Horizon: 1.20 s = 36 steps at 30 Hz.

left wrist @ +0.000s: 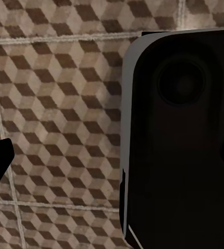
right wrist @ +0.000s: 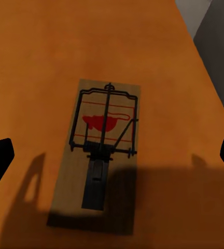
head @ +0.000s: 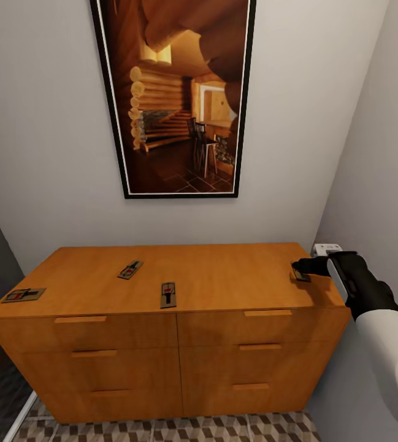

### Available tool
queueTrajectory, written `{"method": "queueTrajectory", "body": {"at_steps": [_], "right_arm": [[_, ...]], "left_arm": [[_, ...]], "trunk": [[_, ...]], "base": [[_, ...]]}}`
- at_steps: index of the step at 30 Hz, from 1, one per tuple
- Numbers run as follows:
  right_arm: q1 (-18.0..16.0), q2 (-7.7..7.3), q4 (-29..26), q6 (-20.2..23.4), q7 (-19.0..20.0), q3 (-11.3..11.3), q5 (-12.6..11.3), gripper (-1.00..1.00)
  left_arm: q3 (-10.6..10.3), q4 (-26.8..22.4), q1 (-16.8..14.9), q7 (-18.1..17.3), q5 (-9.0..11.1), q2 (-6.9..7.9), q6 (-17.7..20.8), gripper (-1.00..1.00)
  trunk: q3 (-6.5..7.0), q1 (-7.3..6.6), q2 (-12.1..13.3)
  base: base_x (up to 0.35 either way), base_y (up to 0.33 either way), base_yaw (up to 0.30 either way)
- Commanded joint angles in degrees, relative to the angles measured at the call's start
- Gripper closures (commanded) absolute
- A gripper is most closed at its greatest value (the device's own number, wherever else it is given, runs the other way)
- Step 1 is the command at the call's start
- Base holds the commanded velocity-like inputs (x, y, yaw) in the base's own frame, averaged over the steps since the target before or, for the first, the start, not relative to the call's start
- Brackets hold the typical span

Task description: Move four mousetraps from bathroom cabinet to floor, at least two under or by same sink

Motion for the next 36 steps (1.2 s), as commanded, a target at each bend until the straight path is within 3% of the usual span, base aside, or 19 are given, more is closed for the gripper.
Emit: {"method": "queueTrajectory", "body": {"at_steps": [1,31,36], "right_arm": [[-0.03,0.01,-0.04,0.25,0.17,-0.09,-0.01,-1.00],[-0.03,0.13,1.73,-0.18,0.19,0.00,-0.06,-1.00],[-0.03,0.13,2.70,-1.92,0.20,-0.01,-0.08,-1.00]], "left_arm": [[-0.03,0.11,-0.03,0.13,0.01,0.00,-0.31,-1.00],[-0.03,0.11,-0.03,0.13,0.01,0.00,-0.31,-1.00],[-0.03,0.11,-0.03,0.13,0.01,0.00,-0.31,-1.00]], "trunk": [[-0.05,0.00,-0.03],[-0.05,0.00,-0.03],[-0.05,0.00,-0.03]], "base": [[0.000,0.000,0.000],[0.000,0.000,0.000],[0.000,0.000,0.000]]}}
